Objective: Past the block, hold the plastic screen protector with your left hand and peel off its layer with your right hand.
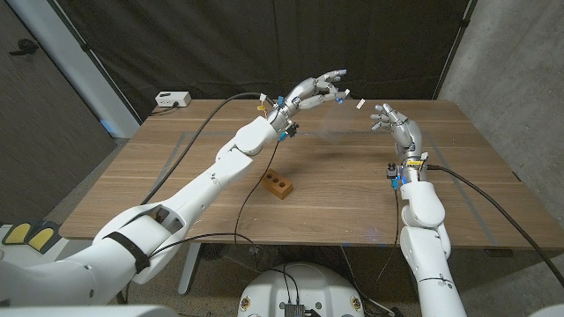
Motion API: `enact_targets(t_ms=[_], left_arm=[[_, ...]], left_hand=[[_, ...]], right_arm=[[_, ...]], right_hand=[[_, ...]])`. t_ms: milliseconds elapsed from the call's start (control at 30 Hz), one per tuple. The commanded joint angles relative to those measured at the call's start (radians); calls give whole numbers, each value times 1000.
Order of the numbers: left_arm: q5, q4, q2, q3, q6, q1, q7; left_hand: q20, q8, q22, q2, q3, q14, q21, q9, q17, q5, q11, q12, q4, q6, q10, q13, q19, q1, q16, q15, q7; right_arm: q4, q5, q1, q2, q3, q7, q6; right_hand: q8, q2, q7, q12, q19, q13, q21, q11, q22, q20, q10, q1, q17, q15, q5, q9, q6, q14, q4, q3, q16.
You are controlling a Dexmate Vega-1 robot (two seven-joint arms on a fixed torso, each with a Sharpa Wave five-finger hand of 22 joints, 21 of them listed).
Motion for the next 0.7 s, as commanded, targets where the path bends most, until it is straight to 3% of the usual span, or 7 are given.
enact_targets(t_ms=[33,333,467,700], left_arm=[[11,15,-4,5,10,-6,3],[7,45,-12,10,4,-21,-10],[9,56,-14,13,-1,-28,-16],[6,80,-18,20,-3,-43,-37]], left_hand=[[1,8,-1,-4,0,-11,3,4,5,6,-2,-5,-5,18,-6,4,-7,9,-7,-83,-34],[-1,8,-4,-5,0,-25,6,7,7,7,-2,-5,-5,12,-14,5,-11,9,-11,-77,-34],[0,8,-6,-5,0,-27,8,8,9,8,-2,-5,-5,11,-19,6,-11,9,-11,-77,-34],[-2,8,-8,-4,1,-30,11,7,11,8,-2,-4,-6,9,-23,7,-12,9,-11,-77,-34]], right_arm=[[38,89,30,20,6,91,46],[24,80,36,10,6,130,16],[4,65,34,3,5,134,-18],[-12,59,38,-9,0,148,-56]], right_hand=[[5,-3,-21,32,-3,25,31,-24,22,-5,33,61,48,-140,1,7,28,14,-9,7,56],[31,-4,-40,155,11,112,106,-67,62,-22,119,176,148,-143,5,21,138,64,0,-1,162],[42,-4,-42,191,18,138,122,-71,64,-25,140,189,163,-143,3,22,186,79,5,-10,183],[37,-9,-46,214,17,162,134,-75,65,-29,137,198,168,-143,4,21,193,82,7,-19,194]])
